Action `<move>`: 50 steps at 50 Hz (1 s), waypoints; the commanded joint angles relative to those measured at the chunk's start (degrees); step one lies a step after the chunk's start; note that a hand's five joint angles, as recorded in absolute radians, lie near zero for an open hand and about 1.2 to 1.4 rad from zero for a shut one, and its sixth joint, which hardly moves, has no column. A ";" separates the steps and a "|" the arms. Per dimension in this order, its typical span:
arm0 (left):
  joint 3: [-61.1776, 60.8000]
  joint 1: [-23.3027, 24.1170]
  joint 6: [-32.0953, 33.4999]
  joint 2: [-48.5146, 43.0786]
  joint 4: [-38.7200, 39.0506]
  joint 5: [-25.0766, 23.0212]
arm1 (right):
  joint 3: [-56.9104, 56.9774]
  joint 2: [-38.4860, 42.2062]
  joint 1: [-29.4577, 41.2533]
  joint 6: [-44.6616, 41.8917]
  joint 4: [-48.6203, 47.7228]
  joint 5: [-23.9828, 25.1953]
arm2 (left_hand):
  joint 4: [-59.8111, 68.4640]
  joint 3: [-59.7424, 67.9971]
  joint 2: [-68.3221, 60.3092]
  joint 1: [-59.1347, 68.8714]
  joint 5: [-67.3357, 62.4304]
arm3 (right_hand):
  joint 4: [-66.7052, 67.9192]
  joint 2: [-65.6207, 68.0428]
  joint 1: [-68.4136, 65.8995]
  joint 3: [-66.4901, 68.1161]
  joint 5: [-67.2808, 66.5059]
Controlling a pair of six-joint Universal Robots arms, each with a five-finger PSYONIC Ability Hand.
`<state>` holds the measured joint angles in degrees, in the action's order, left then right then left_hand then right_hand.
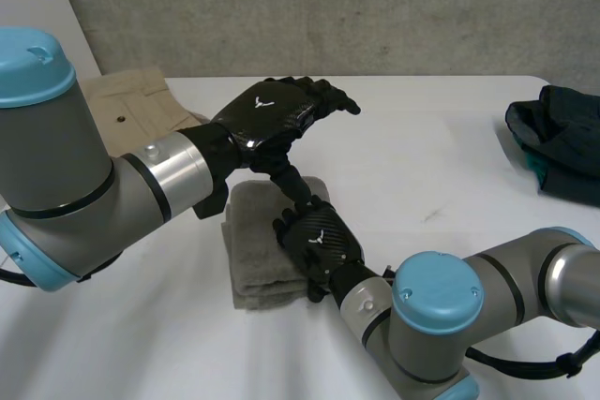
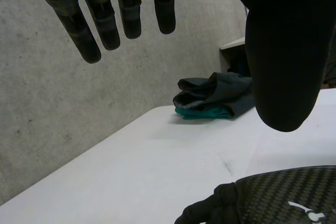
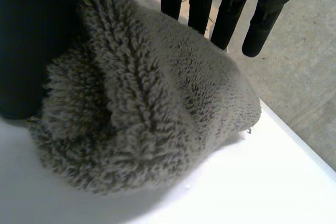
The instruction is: Fold the laundry.
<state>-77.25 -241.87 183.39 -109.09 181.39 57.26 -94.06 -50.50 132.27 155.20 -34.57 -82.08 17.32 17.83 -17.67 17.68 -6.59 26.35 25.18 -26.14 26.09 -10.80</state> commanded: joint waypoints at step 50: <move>0.09 -0.88 -0.32 4.24 2.92 5.76 | 29.10 -5.15 -49.28 22.07 -13.94 18.36 | 0.29 -0.21 0.06 -0.06 -1.02 | 53.65 54.82 -53.86 53.91 -59.20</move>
<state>-77.03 -243.50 182.91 -104.71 184.32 63.21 -66.53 -58.62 96.16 167.61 -42.27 -69.73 17.32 17.83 -17.67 17.68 -6.59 68.48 64.28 -58.34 64.61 -51.51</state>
